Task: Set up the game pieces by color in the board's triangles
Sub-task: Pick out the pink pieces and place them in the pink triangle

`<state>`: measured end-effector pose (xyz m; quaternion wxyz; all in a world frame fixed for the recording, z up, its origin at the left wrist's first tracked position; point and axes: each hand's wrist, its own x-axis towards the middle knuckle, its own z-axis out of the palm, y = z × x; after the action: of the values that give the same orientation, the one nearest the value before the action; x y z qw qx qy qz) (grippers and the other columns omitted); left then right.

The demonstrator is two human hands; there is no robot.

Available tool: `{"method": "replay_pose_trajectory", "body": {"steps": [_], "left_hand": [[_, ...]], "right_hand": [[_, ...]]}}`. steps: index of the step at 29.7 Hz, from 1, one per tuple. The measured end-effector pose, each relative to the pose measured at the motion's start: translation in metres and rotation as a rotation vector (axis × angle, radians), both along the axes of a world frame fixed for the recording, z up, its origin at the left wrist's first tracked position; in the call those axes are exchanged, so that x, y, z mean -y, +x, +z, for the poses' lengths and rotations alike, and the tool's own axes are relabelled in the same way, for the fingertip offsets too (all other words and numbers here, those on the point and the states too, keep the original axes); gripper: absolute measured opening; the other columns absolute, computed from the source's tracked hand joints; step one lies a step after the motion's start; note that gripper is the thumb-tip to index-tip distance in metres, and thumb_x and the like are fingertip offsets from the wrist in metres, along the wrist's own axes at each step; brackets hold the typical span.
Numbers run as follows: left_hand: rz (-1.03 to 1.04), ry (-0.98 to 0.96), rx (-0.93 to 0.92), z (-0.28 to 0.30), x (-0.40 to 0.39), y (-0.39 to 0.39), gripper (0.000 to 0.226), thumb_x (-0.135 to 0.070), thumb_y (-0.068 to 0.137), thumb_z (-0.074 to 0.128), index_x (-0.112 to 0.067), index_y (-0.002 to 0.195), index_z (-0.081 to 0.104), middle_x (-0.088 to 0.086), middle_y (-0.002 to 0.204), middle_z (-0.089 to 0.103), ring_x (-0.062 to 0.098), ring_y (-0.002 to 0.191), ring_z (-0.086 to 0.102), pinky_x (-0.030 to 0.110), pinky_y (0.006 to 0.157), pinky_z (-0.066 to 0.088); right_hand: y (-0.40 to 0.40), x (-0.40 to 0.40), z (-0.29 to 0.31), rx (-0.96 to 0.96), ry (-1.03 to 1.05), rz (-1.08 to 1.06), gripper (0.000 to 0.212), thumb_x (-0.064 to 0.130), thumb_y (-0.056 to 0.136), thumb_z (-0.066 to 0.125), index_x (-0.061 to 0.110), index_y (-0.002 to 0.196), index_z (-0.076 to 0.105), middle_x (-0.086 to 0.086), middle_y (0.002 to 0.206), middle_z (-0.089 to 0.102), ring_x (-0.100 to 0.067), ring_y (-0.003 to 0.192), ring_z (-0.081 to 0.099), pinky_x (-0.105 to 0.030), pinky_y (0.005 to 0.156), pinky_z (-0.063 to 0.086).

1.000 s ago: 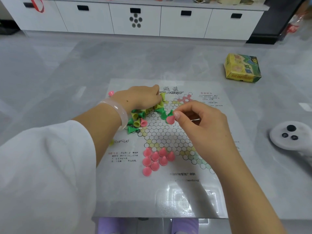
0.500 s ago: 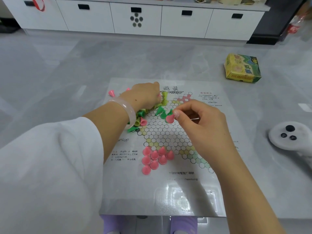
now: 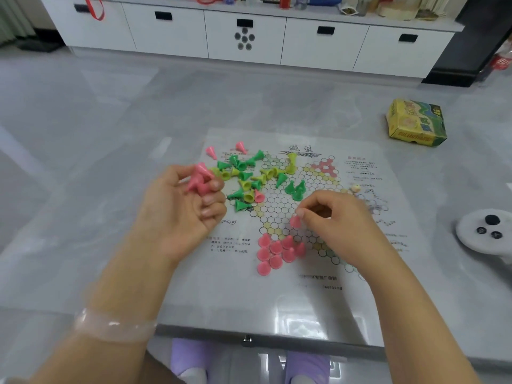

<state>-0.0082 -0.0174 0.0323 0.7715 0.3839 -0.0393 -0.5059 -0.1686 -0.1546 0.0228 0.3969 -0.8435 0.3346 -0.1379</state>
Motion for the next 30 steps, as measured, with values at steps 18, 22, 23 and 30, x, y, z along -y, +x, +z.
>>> {"method": "replay_pose_trajectory", "body": {"steps": [18, 22, 23, 30], "left_hand": [[0.011, 0.346, 0.287, -0.012, 0.006, 0.000, 0.020, -0.024, 0.092, 0.051, -0.011, 0.083, 0.065, -0.006, 0.054, 0.043, 0.002, 0.037, 0.032, 0.013, 0.031, 0.024], [0.012, 0.362, 0.318, -0.013, 0.005, 0.000, 0.012, -0.013, 0.089, 0.054, -0.010, 0.093, 0.066, -0.004, 0.063, 0.043, 0.002, 0.036, 0.031, 0.012, 0.031, 0.023], [0.014, 0.367, 0.318, -0.012, 0.005, 0.000, 0.013, -0.012, 0.089, 0.054, -0.010, 0.095, 0.065, -0.004, 0.064, 0.046, 0.002, 0.036, 0.031, 0.012, 0.030, 0.023], [0.018, 0.384, 0.324, -0.010, 0.006, -0.002, 0.012, -0.010, 0.088, 0.056, -0.011, 0.093, 0.066, -0.005, 0.063, 0.052, 0.002, 0.036, 0.032, 0.012, 0.031, 0.023]], "right_hand": [[0.015, -0.020, -0.003, -0.061, 0.050, 0.045, 0.018, 0.007, 0.081, 0.062, 0.019, 0.068, 0.067, 0.008, 0.065, 0.067, -0.009, 0.053, 0.064, -0.014, 0.050, 0.051], [0.015, -0.020, -0.004, -0.094, 0.008, 0.053, 0.018, 0.010, 0.081, 0.063, 0.021, 0.068, 0.066, 0.011, 0.064, 0.065, -0.003, 0.056, 0.062, -0.004, 0.046, 0.040], [0.015, -0.020, -0.005, -0.096, 0.005, 0.051, 0.017, 0.011, 0.081, 0.063, 0.021, 0.068, 0.066, 0.010, 0.064, 0.066, -0.003, 0.056, 0.062, -0.003, 0.046, 0.040], [0.016, -0.021, -0.005, -0.092, 0.025, 0.042, 0.016, 0.011, 0.081, 0.063, 0.021, 0.069, 0.067, 0.010, 0.068, 0.066, -0.003, 0.055, 0.062, -0.006, 0.046, 0.043]]}}
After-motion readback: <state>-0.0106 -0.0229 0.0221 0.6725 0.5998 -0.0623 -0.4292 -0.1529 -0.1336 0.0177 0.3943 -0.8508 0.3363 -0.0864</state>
